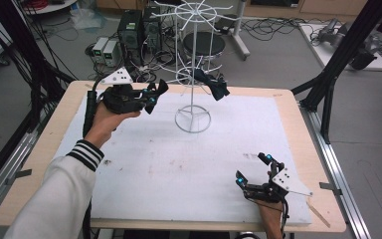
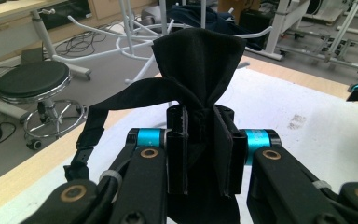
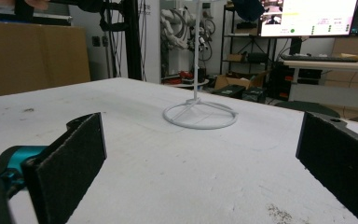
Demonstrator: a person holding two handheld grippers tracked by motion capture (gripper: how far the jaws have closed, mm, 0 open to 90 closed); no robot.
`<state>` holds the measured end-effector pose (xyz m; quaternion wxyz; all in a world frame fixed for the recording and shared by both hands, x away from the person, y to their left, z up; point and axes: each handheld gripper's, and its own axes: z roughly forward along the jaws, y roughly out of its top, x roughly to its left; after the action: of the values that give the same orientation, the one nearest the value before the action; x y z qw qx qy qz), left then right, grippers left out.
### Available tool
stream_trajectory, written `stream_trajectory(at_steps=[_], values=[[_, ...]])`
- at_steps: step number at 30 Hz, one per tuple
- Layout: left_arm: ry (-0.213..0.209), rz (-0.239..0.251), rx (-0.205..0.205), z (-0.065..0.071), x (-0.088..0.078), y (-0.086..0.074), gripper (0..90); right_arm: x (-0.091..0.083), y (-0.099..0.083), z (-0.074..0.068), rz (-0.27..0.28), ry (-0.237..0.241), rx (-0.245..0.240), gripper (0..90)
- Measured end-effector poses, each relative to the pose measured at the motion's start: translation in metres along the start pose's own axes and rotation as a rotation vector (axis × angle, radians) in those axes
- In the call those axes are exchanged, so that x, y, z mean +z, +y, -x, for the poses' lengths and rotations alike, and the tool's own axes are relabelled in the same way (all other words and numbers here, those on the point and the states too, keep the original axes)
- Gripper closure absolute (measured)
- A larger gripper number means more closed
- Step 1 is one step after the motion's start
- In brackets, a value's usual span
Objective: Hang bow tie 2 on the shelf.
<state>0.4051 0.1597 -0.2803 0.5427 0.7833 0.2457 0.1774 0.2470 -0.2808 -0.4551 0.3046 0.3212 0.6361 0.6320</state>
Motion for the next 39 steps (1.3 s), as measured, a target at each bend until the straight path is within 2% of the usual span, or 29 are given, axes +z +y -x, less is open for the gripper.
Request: stream_trajectory(at_steps=[5, 18, 26, 39], values=[[0.000, 0.002, -0.006, -0.002, 0.003, 0.003, 76.3, 0.000, 0.000, 0.000, 0.002, -0.001, -0.005, 0.7], [0.003, 0.003, 0.012, -0.002, 0.013, 0.022, 76.3, 0.000, 0.000, 0.000, 0.003, -0.002, -0.004, 0.7], [-0.005, 0.005, 0.024, 0.003, 0.019, 0.035, 76.3, 0.000, 0.000, 0.000, 0.004, -0.002, -0.002, 0.7], [-0.027, -0.001, 0.023, 0.008, 0.038, 0.045, 76.3, 0.000, 0.000, 0.001, 0.011, -0.002, -0.001, 0.7]])
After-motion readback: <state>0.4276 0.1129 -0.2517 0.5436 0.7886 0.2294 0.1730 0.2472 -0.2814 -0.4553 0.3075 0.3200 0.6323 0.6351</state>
